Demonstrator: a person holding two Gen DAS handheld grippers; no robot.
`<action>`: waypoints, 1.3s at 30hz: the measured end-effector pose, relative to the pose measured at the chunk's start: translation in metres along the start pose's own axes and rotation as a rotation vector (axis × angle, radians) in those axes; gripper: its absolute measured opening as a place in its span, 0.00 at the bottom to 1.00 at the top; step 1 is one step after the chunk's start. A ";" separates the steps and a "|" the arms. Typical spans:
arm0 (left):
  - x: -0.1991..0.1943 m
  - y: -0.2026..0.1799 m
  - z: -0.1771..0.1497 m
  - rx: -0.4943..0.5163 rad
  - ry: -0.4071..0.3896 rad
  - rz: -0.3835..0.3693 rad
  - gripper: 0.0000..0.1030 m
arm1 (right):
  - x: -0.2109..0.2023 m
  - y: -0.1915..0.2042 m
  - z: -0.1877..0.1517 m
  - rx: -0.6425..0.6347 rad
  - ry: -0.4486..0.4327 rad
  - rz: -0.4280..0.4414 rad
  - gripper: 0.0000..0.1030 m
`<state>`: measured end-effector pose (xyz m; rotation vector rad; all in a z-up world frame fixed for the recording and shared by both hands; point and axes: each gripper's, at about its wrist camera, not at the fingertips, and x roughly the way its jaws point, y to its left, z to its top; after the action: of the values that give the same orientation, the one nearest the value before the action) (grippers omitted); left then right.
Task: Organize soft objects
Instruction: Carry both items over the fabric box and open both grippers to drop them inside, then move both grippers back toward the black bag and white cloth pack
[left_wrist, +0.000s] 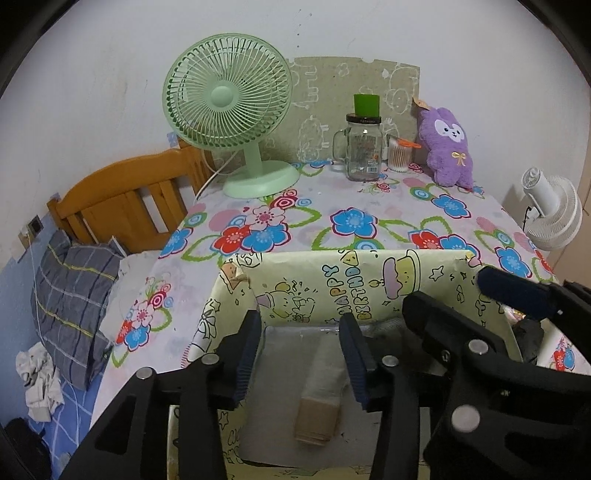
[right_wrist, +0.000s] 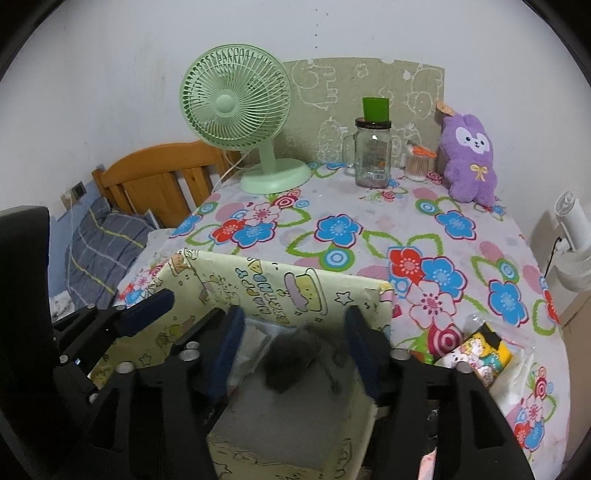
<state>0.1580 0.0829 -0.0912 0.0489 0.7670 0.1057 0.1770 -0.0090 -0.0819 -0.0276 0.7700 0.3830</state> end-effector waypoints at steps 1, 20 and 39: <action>-0.001 0.000 0.000 -0.002 -0.003 0.000 0.52 | -0.002 -0.001 0.000 0.001 -0.006 -0.001 0.67; -0.044 -0.014 0.005 0.012 -0.105 -0.014 0.81 | -0.046 -0.008 0.002 0.001 -0.096 -0.009 0.79; -0.093 -0.047 0.002 0.030 -0.186 -0.033 0.97 | -0.106 -0.028 -0.007 0.008 -0.189 -0.033 0.89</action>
<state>0.0967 0.0261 -0.0294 0.0738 0.5839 0.0570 0.1130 -0.0710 -0.0181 0.0034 0.5841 0.3452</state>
